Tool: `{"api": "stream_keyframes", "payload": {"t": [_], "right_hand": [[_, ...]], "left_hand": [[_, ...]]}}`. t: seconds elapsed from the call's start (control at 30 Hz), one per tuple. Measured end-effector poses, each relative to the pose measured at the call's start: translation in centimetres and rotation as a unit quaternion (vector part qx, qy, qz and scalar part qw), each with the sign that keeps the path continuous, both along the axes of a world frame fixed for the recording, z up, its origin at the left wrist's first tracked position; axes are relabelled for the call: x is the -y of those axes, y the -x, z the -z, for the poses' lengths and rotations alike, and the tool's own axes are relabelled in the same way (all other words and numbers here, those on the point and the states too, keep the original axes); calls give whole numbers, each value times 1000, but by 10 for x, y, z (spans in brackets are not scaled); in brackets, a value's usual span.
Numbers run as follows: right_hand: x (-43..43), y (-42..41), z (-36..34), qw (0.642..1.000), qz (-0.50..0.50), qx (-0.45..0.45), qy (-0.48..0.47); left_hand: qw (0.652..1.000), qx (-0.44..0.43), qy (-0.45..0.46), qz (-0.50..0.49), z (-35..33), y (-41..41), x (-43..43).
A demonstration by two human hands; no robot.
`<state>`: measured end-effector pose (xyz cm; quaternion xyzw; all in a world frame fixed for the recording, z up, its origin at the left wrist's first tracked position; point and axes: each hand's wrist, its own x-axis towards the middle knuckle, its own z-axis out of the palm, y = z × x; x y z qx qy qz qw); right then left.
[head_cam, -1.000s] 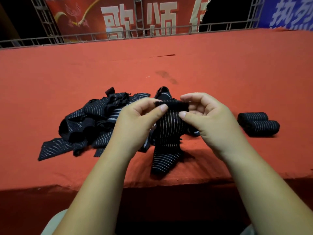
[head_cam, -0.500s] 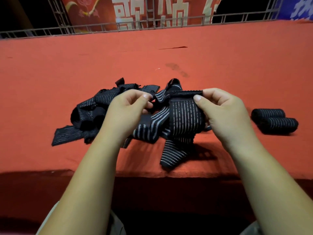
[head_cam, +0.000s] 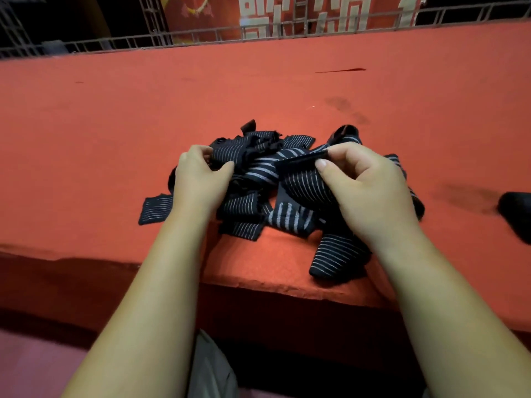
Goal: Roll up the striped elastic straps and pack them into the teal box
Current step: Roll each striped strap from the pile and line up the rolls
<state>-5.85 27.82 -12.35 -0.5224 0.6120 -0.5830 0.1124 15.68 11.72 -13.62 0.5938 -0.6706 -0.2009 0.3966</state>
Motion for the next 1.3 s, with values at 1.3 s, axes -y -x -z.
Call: {"api": "stream_keyframes", "payload": {"t": [1.3], "right_hand": [[-4,11,-4,967,-124,-118,-187]], "left_hand": [[950,-88,-196,226,-12,-24,-49]]}}
